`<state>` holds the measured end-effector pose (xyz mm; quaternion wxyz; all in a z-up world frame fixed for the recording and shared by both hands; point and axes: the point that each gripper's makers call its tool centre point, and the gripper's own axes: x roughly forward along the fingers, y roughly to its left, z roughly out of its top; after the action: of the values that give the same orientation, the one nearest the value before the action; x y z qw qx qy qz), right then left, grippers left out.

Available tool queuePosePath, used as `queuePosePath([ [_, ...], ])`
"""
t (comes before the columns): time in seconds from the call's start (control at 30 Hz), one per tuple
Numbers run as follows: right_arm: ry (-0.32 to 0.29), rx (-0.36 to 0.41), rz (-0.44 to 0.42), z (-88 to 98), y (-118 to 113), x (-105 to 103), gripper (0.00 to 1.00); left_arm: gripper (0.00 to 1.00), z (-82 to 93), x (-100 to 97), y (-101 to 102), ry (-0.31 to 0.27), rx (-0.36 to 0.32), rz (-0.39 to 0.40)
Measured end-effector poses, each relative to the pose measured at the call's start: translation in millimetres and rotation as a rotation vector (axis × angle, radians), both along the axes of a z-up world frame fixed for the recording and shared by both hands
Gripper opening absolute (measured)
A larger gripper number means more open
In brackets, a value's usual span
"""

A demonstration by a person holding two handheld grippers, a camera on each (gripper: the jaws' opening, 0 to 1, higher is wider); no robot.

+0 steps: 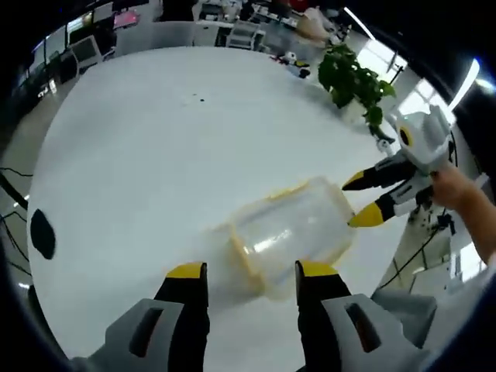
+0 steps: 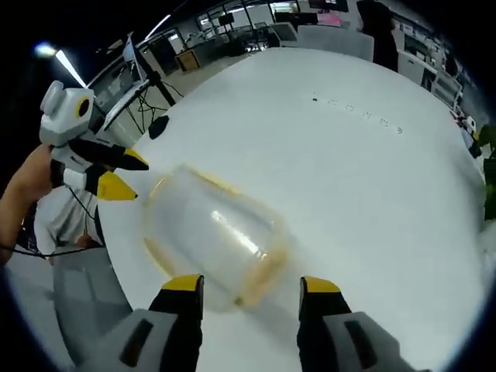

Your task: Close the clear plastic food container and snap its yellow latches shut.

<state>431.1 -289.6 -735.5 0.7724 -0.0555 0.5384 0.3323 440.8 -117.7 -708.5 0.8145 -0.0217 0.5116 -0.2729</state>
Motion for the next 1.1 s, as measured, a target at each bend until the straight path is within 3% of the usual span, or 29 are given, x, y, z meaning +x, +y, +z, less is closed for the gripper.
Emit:
queuePosePath([
  [0.53, 0.041, 0.037, -0.081, -5.6, 5.8, -0.4, 0.47, 0.43, -9.9, -2.2, -3.2, 0.008, 0.051, 0.009],
  [1.1, 0.063, 0.072, -0.085, -6.6, 10.2, 2.0, 0.44, 0.38, -17.3, -1.8, -11.9, 0.032, 0.004, 0.025],
])
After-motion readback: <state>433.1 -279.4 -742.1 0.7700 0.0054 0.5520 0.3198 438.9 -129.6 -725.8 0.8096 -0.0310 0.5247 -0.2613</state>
